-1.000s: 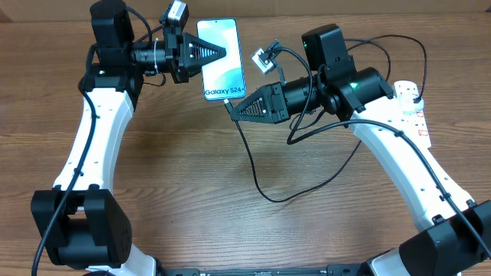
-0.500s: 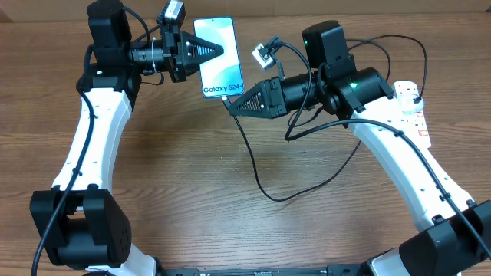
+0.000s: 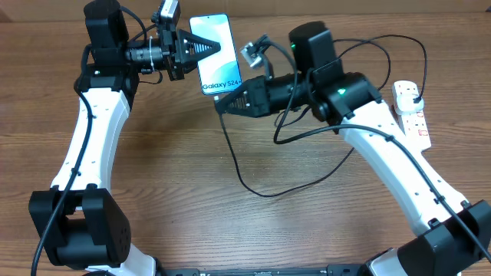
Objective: Plug charger to phone and switch on socket
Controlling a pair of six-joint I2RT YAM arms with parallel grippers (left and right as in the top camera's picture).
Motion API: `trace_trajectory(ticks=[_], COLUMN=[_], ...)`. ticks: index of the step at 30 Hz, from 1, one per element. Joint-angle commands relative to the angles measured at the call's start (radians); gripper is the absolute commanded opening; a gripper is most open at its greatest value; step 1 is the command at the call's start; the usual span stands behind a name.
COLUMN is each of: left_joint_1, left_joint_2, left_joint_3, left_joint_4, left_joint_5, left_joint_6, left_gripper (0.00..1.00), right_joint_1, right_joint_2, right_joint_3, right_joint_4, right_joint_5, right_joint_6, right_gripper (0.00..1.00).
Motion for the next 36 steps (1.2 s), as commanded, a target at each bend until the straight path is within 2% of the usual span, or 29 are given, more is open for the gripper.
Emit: trace_trajectory(ticks=[1, 5, 8, 12, 15, 20, 25, 29, 31, 36], left_joint_1=[-0.022, -0.022, -0.013, 0.019, 0.040, 0.068, 0.085, 0.085, 0.085, 0.085], left_joint_2=[-0.020, -0.020, -0.020, -0.019, -0.019, -0.019, -0.019, -0.019, -0.019, -0.019], left_joint_3=[0.023, 0.023, 0.023, 0.023, 0.023, 0.023, 0.023, 0.023, 0.023, 0.023], left_joint_4=[-0.003, -0.010, -0.010, -0.010, -0.010, -0.011, -0.019, -0.019, -0.019, -0.059], left_joint_5=[0.075, 0.083, 0.069, 0.031, 0.018, 0.006, -0.006, -0.008, -0.008, -0.014], left_joint_6=[0.011, 0.012, 0.027, 0.074, 0.109, 0.118, 0.156, 0.171, 0.189, 0.220], left_gripper=[0.04, 0.04, 0.04, 0.04, 0.04, 0.04, 0.04, 0.04, 0.04, 0.04], right_joint_1=[0.051, 0.066, 0.066, 0.066, 0.066, 0.066, 0.066, 0.065, 0.064, 0.047], right_joint_2=[-0.018, -0.018, -0.018, -0.018, -0.018, -0.018, -0.018, -0.018, -0.018, -0.018], right_joint_3=[0.010, 0.010, 0.010, 0.010, 0.010, 0.010, -0.026, -0.149, -0.243, -0.452], right_joint_4=[0.035, 0.043, -0.013, -0.177, -0.322, -0.548, -0.676, -0.665, -0.611, -0.425], right_joint_5=[0.214, 0.331, 0.381, 0.458, 0.589, 0.878, 1.056, 1.183, 1.245, 1.243], right_joint_6=[0.034, 0.056, 0.025, -0.082, -0.131, -0.138, -0.137, -0.087, -0.056, -0.036], right_gripper=[0.04, 0.04, 0.04, 0.04, 0.04, 0.04, 0.04, 0.04, 0.04, 0.04])
